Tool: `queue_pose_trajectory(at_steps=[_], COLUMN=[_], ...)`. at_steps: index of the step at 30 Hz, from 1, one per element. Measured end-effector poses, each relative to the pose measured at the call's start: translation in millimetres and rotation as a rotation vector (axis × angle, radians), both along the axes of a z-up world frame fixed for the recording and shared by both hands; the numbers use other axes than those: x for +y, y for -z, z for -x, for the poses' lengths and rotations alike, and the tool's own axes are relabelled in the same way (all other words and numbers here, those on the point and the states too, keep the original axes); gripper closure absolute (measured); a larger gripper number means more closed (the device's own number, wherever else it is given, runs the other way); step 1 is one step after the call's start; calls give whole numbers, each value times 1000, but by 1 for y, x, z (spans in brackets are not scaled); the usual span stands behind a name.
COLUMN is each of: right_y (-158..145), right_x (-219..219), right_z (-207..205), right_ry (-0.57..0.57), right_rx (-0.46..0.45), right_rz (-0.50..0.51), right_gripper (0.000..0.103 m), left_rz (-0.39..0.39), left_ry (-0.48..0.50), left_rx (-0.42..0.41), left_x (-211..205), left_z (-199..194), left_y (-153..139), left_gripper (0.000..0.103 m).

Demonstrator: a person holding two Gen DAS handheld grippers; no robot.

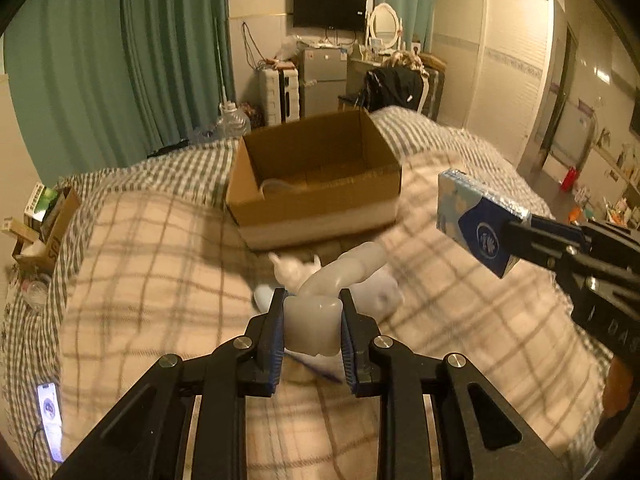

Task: Organize objects
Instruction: 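Carry the tissue pack and plush toy over the box and release them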

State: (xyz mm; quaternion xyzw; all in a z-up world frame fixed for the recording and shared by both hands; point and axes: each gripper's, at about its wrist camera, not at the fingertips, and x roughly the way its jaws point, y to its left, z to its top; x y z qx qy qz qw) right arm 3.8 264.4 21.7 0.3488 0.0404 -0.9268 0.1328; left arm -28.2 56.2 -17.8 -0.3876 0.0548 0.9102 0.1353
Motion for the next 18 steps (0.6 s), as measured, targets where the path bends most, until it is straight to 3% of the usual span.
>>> queue_pose_trajectory(at_steps=[9,18], right_y=[-50,-87], right_x=[-19,-29], right_z=[48,146], right_ry=[-42,-61], right_rx=[99,114], right_rz=[-43,-9], right_gripper=[84,84], left_rz=[-5,20], left_ry=[-37,-71], left_rx=[98,136], left_x=[-2,12], left_z=[58,149], left_y=[-58,-88], left_gripper=[79,79])
